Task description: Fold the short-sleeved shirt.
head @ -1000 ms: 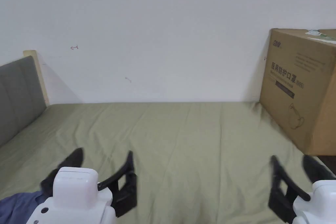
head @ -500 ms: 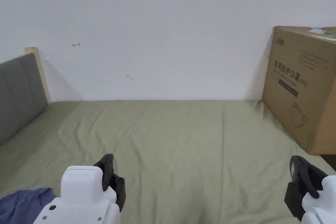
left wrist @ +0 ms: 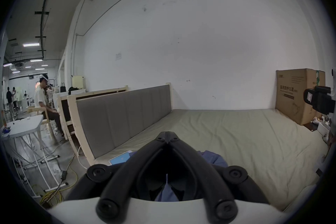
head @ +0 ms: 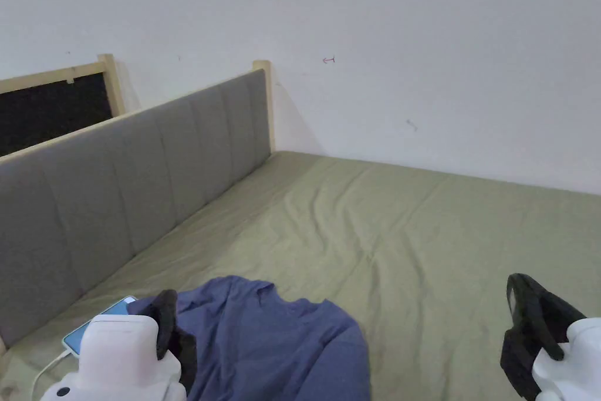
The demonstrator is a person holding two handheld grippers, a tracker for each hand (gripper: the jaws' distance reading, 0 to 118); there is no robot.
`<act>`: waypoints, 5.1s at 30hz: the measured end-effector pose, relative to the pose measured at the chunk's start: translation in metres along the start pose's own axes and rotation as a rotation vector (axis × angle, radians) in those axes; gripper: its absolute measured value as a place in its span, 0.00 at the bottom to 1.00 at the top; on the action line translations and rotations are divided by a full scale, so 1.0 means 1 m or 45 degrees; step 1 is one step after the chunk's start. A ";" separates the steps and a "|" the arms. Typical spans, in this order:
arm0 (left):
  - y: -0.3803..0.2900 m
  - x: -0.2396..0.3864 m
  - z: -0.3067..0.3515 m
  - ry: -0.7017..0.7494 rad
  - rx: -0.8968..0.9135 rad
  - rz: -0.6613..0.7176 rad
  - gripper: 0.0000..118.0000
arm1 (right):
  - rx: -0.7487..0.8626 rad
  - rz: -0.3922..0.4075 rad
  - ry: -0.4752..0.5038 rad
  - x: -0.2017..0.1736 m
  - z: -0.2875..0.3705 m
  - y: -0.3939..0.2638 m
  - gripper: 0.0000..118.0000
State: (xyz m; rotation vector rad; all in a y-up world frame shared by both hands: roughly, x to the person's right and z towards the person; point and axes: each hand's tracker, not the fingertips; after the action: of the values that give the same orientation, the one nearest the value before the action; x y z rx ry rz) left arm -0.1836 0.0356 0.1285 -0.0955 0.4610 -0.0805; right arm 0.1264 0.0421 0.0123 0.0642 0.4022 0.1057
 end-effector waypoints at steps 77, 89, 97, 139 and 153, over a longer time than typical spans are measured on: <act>0.058 0.378 -0.175 -1.259 -1.010 0.090 0.08 | -0.046 0.118 -0.608 0.183 0.099 -0.049 0.04; -0.066 0.383 -0.191 -1.100 -1.267 0.071 1.00 | -0.220 0.048 -0.656 0.202 0.106 -0.073 0.04; 0.038 0.252 -0.137 -1.018 -0.702 0.158 1.00 | -0.160 -0.009 -0.597 0.185 0.099 -0.052 0.04; -0.150 0.252 -0.361 -0.462 -1.256 -0.263 0.79 | -0.541 -0.110 -0.372 0.160 0.000 -0.124 0.04; -0.085 0.183 -0.301 -0.629 -0.934 0.115 0.10 | -1.248 -0.678 0.059 0.283 -0.217 -0.120 0.18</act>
State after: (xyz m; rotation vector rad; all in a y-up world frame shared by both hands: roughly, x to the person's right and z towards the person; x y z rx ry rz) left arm -0.1600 -0.0889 -0.2108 -0.7958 -0.0201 0.2035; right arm 0.3101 -0.0351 -0.3067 -1.0084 0.3672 -0.2293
